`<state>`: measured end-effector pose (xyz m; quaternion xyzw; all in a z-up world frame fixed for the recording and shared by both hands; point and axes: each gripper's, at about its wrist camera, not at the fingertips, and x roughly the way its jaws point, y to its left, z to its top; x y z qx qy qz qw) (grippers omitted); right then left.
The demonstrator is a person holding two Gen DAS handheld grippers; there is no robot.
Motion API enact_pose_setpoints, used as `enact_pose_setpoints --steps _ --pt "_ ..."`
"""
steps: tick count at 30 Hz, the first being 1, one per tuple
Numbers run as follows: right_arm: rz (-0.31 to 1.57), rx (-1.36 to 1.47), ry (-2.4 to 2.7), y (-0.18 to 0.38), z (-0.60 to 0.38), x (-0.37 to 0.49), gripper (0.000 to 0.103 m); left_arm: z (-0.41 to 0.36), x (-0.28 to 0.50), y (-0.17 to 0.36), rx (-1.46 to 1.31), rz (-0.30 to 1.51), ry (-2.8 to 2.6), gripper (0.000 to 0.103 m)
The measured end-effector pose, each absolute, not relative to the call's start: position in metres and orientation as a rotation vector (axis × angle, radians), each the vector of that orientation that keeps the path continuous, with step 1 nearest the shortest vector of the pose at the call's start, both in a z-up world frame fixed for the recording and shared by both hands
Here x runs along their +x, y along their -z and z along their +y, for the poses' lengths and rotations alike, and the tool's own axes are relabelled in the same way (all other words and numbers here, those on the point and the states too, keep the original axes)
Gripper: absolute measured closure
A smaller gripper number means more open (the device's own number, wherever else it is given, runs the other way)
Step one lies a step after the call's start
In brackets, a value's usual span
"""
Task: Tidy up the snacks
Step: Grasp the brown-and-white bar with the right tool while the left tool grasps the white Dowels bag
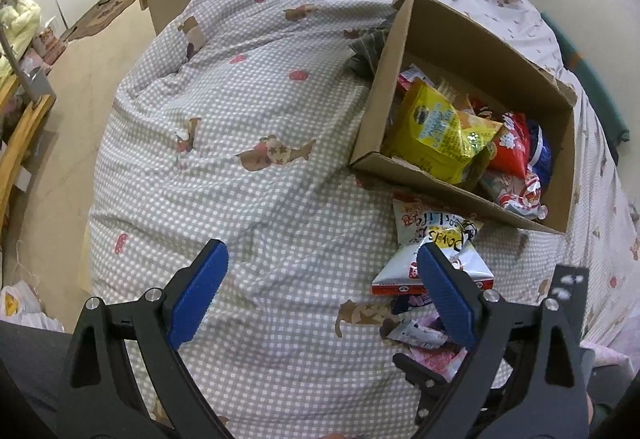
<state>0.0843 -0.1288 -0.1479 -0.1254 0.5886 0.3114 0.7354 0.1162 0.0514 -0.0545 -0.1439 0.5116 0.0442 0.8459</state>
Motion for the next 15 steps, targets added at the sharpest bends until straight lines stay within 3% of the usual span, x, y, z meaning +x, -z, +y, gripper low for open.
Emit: enact_pose_setpoints --steps 2,4,15 --pt "1.284 -0.308 -0.673 0.149 -0.131 0.081 0.071 0.054 0.116 0.055 -0.309 1.082 -0.098 0.009" --pt "1.28 -0.288 -0.68 0.145 -0.137 0.079 0.082 0.055 0.116 0.056 -0.312 1.085 -0.1 0.009" --pt "1.179 0.103 -0.652 0.067 -0.233 0.076 0.083 0.027 0.124 0.067 -0.286 1.17 0.0 0.009"
